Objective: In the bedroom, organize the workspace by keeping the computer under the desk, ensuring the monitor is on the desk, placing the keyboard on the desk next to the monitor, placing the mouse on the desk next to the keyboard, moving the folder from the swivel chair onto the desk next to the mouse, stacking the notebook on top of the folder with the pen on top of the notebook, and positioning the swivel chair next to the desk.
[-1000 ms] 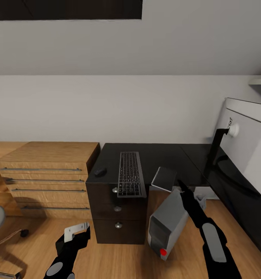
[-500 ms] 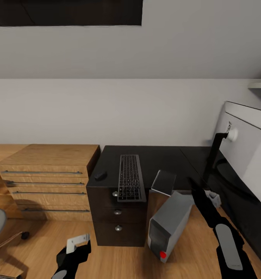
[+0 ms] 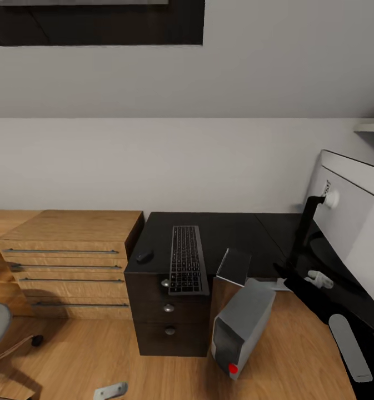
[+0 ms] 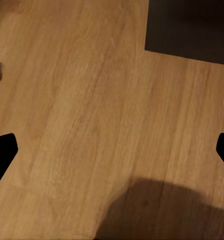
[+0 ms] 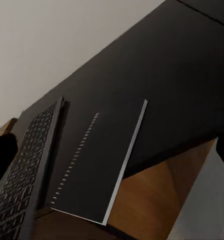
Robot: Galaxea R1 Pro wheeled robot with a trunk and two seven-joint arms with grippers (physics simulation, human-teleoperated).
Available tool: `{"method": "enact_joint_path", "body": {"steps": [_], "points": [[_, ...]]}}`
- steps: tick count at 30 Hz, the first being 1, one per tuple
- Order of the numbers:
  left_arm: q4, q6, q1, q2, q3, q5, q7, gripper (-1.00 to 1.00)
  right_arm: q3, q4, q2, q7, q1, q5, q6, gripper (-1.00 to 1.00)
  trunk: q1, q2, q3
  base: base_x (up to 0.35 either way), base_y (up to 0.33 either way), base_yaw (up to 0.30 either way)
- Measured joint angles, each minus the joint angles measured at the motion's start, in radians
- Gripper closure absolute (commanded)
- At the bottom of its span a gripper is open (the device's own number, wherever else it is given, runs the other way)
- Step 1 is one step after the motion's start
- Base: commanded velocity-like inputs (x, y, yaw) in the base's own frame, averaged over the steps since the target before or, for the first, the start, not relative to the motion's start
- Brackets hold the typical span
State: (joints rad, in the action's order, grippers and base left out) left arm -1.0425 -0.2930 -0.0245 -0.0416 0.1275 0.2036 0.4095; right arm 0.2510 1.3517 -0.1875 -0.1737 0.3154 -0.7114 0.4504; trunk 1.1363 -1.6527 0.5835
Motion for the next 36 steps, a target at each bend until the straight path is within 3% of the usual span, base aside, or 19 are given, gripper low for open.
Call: {"method": "enact_joint_path", "body": {"steps": [1,2,4,5,6,7,8,9,10,11,13,17,22,36], "points": [[0.009,0.01,0.0,0.0,0.0,0.0,0.0,-1.0,-0.008,-0.016,-0.004,0.017,0.008,0.032,0.0,-1.0,-0.004,0.007,-0.003,0.0,0.0,0.0],[0.033,0.028,0.0,0.0,0.0,0.0,0.0,-1.0,-0.019,-0.061,-0.009,0.06,0.038,0.103,-0.006,-1.0,-0.008,0.014,-0.006,0.0,0.0,0.0],[0.058,0.047,0.0,0.0,0.0,-0.001,-0.001,-1.0,-0.028,-0.124,-0.012,0.112,0.089,0.181,-0.022,-1.0,-0.015,0.028,-0.013,0.0,0.0,0.0],[0.092,0.08,0.0,0.001,0.001,-0.002,-0.002,-1.0,-0.037,-0.295,-0.014,0.199,0.208,0.343,-0.092,-1.0,-0.019,0.035,-0.016,0.0,0.0,0.0],[0.097,0.087,0.0,0.002,0.0,-0.003,-0.002,-1.0,-0.039,-0.361,-0.014,0.218,0.254,0.387,-0.124,-1.0,-0.023,0.042,-0.019,0.0,0.0,0.0],[0.104,0.098,0.0,0.003,0.0,-0.003,-0.002,-1.0,-0.041,-0.478,-0.012,0.246,0.314,0.462,-0.206,-1.0,-0.027,0.049,-0.022,0.0,0.0,0.0],[0.107,0.102,0.0,0.003,0.0,-0.003,-0.002,-1.0,-0.042,-0.542,-0.011,0.258,0.344,0.502,-0.258,-1.0,-0.031,0.056,-0.025,0.0,0.0,0.0],[0.111,0.108,0.0,0.003,0.0,-0.003,-0.002,-1.0,-0.043,-0.659,-0.006,0.275,0.392,0.574,-0.373,-1.0,-0.034,0.063,-0.028,0.0,0.0,0.0],[0.116,0.113,0.0,0.004,0.0,-0.004,-0.002,-1.0,-0.045,-0.82,0.006,0.292,0.45,0.659,-0.539,-1.0,-0.038,0.07,-0.031,0.0,0.0,0.0],[0.116,0.114,0.0,0.004,0.0,-0.004,-0.002,-1.0,-0.046,-0.881,0.009,0.296,0.469,0.68,-0.596,-1.0,-0.042,0.077,-0.034,0.0,0.0,0.0],[0.118,0.117,0.0,0.004,0.0,-0.005,-0.002,-1.0,-0.048,-1.004,0.016,0.303,0.514,0.72,-0.696,-1.0,-0.05,0.091,-0.041,0.0,0.0,0.0],[0.12,0.123,0.0,0.003,0.001,-0.004,-0.002,-1.0,-0.049,-1.121,0.021,0.306,0.562,0.754,-0.776,-1.0,-0.065,0.119,-0.053,0.0,0.0,0.0],[0.12,0.126,0.0,0.001,0.002,-0.003,-0.002,-1.0,-0.045,-1.148,0.019,0.307,0.572,0.759,-0.792,-1.0,-0.084,0.154,-0.069,0.0,0.0,0.0],[0.114,0.129,0.0,-0.002,0.009,-0.002,-0.002,-1.0,-0.047,-1.155,0.009,0.302,0.573,0.764,-0.82,-1.0,-0.084,0.154,-0.069,0.0,0.0,0.0]]}}
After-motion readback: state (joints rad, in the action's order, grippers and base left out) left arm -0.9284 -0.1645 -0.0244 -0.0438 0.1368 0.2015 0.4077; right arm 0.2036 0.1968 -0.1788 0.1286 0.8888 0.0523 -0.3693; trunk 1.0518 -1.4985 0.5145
